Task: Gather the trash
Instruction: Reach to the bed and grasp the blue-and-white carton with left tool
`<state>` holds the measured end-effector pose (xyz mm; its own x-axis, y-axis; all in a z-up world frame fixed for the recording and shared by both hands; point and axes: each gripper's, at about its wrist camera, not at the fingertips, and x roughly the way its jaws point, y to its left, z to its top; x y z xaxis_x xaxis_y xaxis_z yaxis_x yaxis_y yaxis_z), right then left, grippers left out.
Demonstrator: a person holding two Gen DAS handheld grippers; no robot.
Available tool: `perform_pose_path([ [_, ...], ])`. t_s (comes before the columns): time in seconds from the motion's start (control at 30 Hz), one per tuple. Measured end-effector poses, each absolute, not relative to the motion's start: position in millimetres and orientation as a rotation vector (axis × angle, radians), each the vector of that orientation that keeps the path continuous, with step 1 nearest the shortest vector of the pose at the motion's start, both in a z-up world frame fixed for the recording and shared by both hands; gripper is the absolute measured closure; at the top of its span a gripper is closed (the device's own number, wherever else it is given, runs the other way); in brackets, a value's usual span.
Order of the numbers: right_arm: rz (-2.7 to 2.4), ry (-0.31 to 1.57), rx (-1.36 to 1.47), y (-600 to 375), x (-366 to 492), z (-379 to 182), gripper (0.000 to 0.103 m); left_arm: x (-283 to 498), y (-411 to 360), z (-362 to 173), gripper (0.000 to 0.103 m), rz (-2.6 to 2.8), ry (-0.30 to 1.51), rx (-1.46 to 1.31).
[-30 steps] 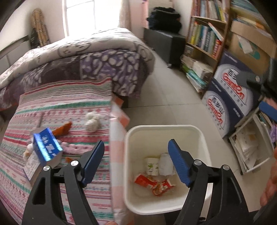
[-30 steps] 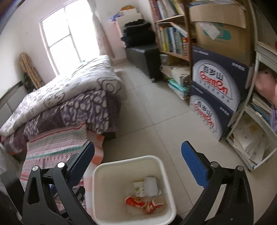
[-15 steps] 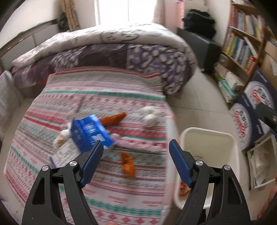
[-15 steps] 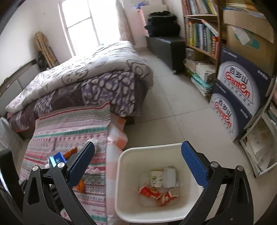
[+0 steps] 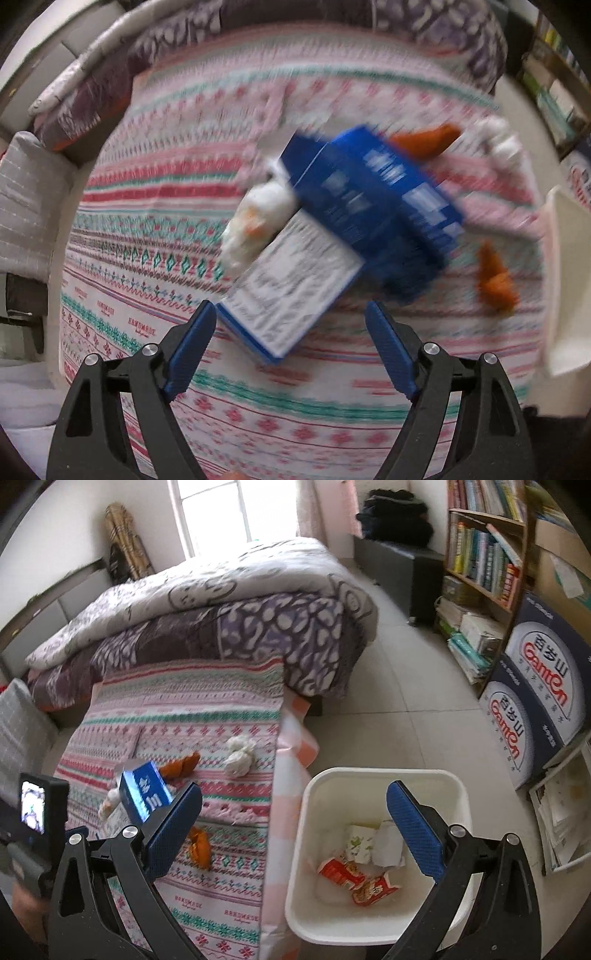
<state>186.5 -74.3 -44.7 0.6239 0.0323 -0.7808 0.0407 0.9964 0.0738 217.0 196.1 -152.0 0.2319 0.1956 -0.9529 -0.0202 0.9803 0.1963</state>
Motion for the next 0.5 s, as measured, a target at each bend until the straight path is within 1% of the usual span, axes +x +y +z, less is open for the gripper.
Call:
perform_pose_path([
  [0.2, 0.037, 0.959, 0.012, -43.7, 191.5, -64.0, 0.007, 220.1, 217.8, -173.2, 0.022, 0.101, 1.348, 0.109],
  [0.3, 0.060, 0.983, -0.009, -30.6, 193.5, -74.2, 0.007, 218.4, 219.9, -177.2, 0.023, 0.069, 1.317, 0.112],
  [0.33, 0.065, 0.992, -0.016, -26.6, 194.2, -78.3, 0.007, 217.0, 220.5, -177.5, 0.024, 0.061, 1.314, 0.109],
  [0.4, 0.068, 1.011, -0.034, -20.0, 195.3, -85.8, 0.007, 211.7, 222.4, -177.0, 0.034, 0.029, 1.322, 0.077],
  [0.5, 0.076, 1.049, -0.049, -12.1, 195.7, -98.7, 0.007, 199.5, 220.6, -176.6, 0.039, 0.006, 1.339, 0.112],
])
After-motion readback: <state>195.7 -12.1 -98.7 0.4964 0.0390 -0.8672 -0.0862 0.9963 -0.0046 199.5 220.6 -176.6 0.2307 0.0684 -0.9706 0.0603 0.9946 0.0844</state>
